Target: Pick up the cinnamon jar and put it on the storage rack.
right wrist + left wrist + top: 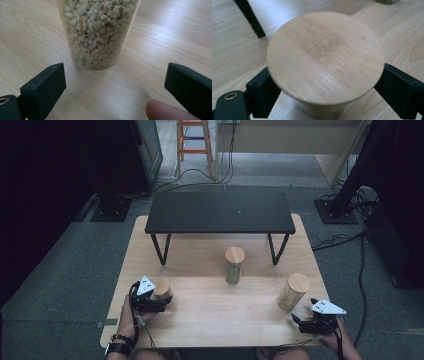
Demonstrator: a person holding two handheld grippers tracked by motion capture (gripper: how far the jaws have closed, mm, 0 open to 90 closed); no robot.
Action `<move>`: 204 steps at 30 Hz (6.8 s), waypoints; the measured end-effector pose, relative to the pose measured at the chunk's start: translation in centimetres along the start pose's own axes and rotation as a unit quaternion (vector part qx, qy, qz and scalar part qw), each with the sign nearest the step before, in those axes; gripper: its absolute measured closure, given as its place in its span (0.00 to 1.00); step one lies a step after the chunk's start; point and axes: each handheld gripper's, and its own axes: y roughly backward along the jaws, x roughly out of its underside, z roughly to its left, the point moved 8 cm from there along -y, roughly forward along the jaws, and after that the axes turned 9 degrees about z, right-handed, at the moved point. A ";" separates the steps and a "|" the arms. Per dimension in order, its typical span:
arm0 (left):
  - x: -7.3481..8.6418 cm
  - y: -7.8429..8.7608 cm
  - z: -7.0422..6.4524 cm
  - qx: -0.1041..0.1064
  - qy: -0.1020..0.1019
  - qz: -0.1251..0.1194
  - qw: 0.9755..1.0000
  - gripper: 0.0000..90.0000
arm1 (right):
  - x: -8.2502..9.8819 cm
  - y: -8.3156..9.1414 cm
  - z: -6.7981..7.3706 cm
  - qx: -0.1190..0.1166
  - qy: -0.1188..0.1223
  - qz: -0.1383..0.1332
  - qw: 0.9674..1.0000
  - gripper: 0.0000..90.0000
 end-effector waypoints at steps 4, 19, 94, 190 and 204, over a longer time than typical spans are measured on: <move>-0.4 -0.2 0.1 0.001 0.000 0.010 1.000 0.13 | 0.0 0.0 0.0 0.001 0.000 0.000 1.000 0.04; -2.7 -1.0 0.4 0.000 0.004 0.059 0.998 0.27 | 0.0 0.0 0.0 0.001 0.000 0.001 1.000 0.04; -14.0 3.2 -0.6 0.026 -0.035 0.040 0.998 0.29 | 0.0 0.0 0.0 0.000 -0.001 0.001 1.000 0.03; -25.5 6.1 3.0 -0.002 -0.048 0.022 0.999 0.29 | -0.1 -0.1 -0.3 -0.010 0.001 0.006 1.000 0.03; -26.3 4.9 4.8 0.007 -0.027 0.014 1.000 0.29 | -0.1 -0.1 -0.3 -0.011 0.001 0.005 1.000 0.03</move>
